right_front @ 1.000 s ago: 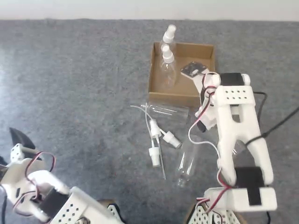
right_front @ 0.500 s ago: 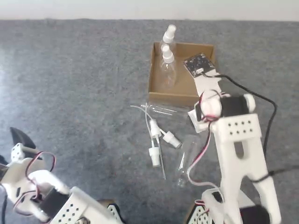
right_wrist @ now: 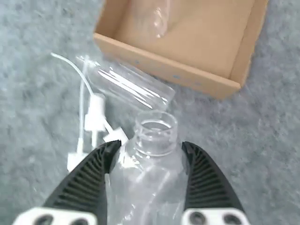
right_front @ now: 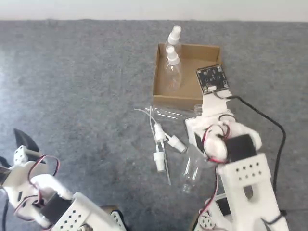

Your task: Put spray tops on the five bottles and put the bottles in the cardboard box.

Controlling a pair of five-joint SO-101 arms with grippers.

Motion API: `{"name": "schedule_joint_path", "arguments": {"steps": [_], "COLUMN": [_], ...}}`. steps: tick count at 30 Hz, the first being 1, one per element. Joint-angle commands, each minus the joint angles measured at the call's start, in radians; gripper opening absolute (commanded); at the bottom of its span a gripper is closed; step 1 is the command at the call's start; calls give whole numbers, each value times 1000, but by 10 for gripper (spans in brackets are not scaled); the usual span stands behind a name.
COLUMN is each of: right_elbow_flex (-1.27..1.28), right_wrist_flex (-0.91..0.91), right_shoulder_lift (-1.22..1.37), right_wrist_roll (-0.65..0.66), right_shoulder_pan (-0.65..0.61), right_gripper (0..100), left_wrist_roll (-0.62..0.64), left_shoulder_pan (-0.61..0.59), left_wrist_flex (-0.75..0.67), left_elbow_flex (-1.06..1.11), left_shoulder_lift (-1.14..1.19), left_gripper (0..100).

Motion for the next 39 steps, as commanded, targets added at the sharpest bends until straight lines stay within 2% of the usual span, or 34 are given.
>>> {"name": "schedule_joint_path", "arguments": {"steps": [1,7,10,14,19,26,31,39], "right_elbow_flex": [51,183,235,287,361,394,436,474], "right_wrist_flex": [-99,-271,-341,-366,-374,-366,-372,-372], "right_shoulder_lift": [-101,-220,-275,-331,-377,-473,-542,-568], "right_wrist_roll": [-28,-29,-94,-180,-183,-183,-178,-150], "right_shoulder_pan": [-39,-33,7,68,165,329,387,423], "right_gripper": [52,52,52,52,53,54,55,54], "left_wrist_roll": [-9,-9,-9,-60,-98,-241,-387,-404], "left_shoulder_pan": [6,8,23,69,140,367,557,804], "left_wrist_flex": [-28,-26,-26,-28,-25,9,66,272], "left_elbow_flex": [-5,-5,-5,5,10,4,-22,-251], "left_shoulder_lift": [-3,-3,-3,-3,-3,-3,-3,3], "left_gripper": [269,269,269,269,269,269,268,268]}}
